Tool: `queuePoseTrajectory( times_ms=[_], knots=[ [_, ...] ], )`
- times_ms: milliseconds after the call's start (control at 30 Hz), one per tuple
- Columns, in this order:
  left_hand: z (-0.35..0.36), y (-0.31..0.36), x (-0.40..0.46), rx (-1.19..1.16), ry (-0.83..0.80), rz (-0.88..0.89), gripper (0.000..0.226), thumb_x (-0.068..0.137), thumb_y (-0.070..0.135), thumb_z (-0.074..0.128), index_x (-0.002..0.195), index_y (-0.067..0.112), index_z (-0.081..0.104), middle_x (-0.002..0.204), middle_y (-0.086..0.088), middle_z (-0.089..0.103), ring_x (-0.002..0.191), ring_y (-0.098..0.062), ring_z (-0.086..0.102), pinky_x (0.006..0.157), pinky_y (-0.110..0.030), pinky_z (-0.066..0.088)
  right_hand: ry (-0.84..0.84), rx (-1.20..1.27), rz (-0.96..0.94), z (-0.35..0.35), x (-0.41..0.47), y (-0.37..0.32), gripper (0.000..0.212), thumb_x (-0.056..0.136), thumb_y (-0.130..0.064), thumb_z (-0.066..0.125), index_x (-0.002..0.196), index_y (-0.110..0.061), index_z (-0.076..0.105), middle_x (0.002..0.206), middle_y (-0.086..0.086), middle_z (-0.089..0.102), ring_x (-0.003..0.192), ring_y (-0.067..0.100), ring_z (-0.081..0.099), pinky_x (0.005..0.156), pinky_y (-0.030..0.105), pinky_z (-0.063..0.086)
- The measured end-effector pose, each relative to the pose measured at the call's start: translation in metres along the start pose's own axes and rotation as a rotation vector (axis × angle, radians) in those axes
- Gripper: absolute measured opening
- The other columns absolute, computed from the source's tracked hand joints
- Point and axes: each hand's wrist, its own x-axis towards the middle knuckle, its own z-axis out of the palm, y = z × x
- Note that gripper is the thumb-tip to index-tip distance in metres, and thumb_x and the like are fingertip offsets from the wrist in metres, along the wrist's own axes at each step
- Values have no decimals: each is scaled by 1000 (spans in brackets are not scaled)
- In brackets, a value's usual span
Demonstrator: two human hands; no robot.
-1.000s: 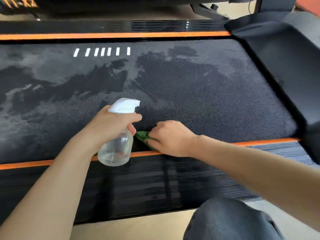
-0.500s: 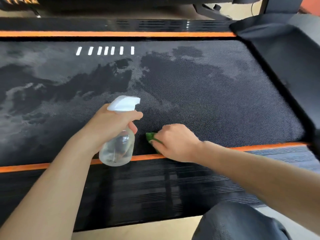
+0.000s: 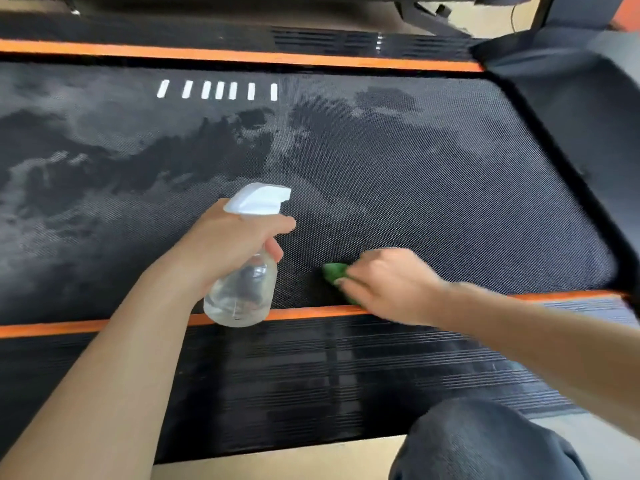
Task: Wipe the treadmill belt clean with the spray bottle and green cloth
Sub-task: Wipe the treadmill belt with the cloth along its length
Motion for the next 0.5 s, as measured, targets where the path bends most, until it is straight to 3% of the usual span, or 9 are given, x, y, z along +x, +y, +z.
queuePoseTrajectory(
  times_ms=[167, 233, 300, 400, 500],
  knots=[
    [3, 0, 4, -3, -6, -15, 20, 88, 45, 76, 97, 28, 75, 76, 7, 80, 87, -9, 69, 75, -30, 47, 32, 165, -105, 1, 38, -48, 40, 102, -41, 43, 68, -20, 46, 69, -2, 54, 72, 28, 57, 63, 37, 47],
    [5, 0, 6, 8, -15, -20, 23, 88, 46, 76, 100, 27, 76, 78, 6, 81, 96, -14, 71, 86, -36, 53, 29, 169, -156, -3, 25, -30, 41, 102, -41, 42, 69, -19, 50, 69, -6, 46, 73, 24, 55, 64, 33, 42],
    [5, -1, 7, 10, -25, -23, 24, 87, 46, 76, 99, 25, 77, 78, 5, 81, 98, -19, 73, 95, -40, 55, 54, 28, -194, -3, 0, 7, 43, 100, -45, 37, 70, -19, 54, 66, -5, 52, 70, 21, 56, 59, 30, 45],
    [2, -4, 7, 6, -28, -43, 24, 86, 46, 77, 94, 23, 78, 76, 5, 81, 88, -14, 72, 82, -36, 51, 20, -58, -81, -7, -41, 72, 48, 100, -51, 30, 68, -21, 51, 65, -3, 53, 65, 24, 57, 54, 33, 53],
    [0, -3, 6, -15, -22, -31, 21, 86, 45, 77, 96, 26, 77, 78, 4, 81, 84, -12, 69, 76, -33, 47, 74, -30, 78, -9, -56, 69, 50, 97, -52, 30, 67, -20, 53, 66, -3, 53, 60, 25, 58, 52, 25, 38]
  ],
)
